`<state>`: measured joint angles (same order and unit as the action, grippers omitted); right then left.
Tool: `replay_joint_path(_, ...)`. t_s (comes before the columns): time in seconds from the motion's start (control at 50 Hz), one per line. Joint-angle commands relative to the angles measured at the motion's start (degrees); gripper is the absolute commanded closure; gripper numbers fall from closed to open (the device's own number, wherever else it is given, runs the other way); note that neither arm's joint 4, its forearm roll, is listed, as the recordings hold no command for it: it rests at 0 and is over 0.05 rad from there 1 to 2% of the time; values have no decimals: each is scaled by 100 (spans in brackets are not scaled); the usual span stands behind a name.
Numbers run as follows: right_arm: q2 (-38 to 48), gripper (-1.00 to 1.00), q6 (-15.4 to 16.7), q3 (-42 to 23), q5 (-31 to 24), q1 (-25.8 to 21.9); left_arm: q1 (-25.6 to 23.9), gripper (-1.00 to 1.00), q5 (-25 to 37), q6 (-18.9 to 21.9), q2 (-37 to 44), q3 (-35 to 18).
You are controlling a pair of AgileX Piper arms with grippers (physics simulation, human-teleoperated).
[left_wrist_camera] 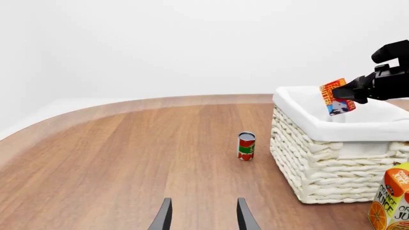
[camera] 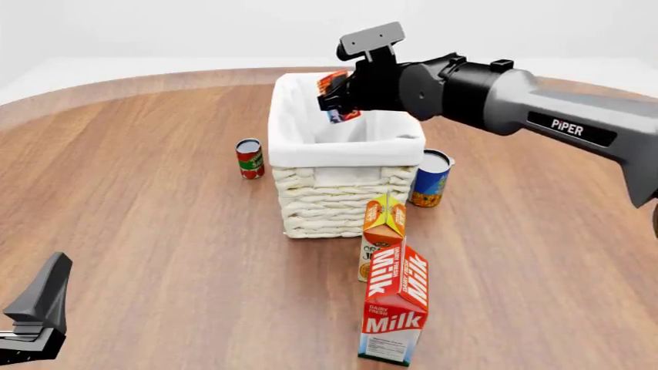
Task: Pick up the butter and put it in the basket.
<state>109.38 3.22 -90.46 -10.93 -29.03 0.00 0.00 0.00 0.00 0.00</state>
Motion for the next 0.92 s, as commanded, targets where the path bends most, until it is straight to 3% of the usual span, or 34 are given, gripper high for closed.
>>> replay_joint_path(0.02, -95, 100, -66, -52, 65, -9, 0, -100, 0, 0, 0, 0)
replay_joint_path(0.1, -105, 100, -39, -47, 86, 10, 0, -100, 0, 0, 0, 0)
replay_joint_path(0.12, -118, -100, -5, -42, 97, 28, 0, -100, 0, 0, 0, 0)
replay_joint_path(0.5, -647, -100, 43, 168, 46, 83, 0, -100, 0, 0, 0, 0)
replay_joint_path(0.64, -2062, -100, -165, 1363, 386, -279, 0, -100, 0, 0, 0, 0)
replay_joint_path(0.82, -3864, -100, -239, 3208, 1123, -497, 0, -100, 0, 0, 0, 0)
replay_joint_path(0.84, -4142, -100, -123, 3485, 1260, -483, 0, -100, 0, 0, 0, 0)
replay_joint_path(0.92, -4751, -100, -282, 4079, 1480, -533, 0, -100, 0, 0, 0, 0)
